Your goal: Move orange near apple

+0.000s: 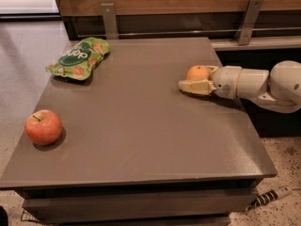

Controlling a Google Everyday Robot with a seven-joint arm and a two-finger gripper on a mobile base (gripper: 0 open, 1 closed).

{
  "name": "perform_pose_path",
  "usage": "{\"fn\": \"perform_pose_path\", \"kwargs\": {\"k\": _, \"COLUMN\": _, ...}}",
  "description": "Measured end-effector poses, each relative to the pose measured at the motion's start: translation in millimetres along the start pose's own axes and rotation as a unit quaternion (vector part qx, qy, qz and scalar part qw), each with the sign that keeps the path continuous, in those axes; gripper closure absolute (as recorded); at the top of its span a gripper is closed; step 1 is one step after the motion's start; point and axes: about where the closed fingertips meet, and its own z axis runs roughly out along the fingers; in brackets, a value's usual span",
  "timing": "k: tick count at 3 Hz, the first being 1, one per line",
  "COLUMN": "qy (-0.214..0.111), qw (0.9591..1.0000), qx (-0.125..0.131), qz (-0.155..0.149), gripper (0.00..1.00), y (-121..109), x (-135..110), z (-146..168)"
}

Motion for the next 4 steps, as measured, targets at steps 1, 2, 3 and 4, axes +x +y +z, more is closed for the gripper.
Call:
{"fn": "perform_pose_path", "kwargs": {"k": 1, "qy": 0.000, "qw": 1.0000, "qx": -0.003, "qz": 0.000, "gripper": 1.00, "y": 2, "x": -1, "z": 4}}
{"fn": "perform_pose_path", "kwargs": {"k": 2, "qy": 0.002, "qw": 1.0000, "qx": -0.005, "qz": -0.002, "gripper": 1.00, "y": 4, "x": -3, "z": 3}}
{"fn": "perform_pose_path", "kwargs": {"k": 3, "qy": 0.021, "qw": 0.9994, "qx": -0.016, "qz": -0.024, "gripper": 1.00, "y": 20, "x": -23, "z": -4}}
{"fn": "perform_pose_path", "kwargs": {"k": 4, "qy": 0.033, "qw": 0.9985, "qx": -0.033, "qz": -0.029, "gripper": 1.00, "y": 49, "x": -45, "z": -14}}
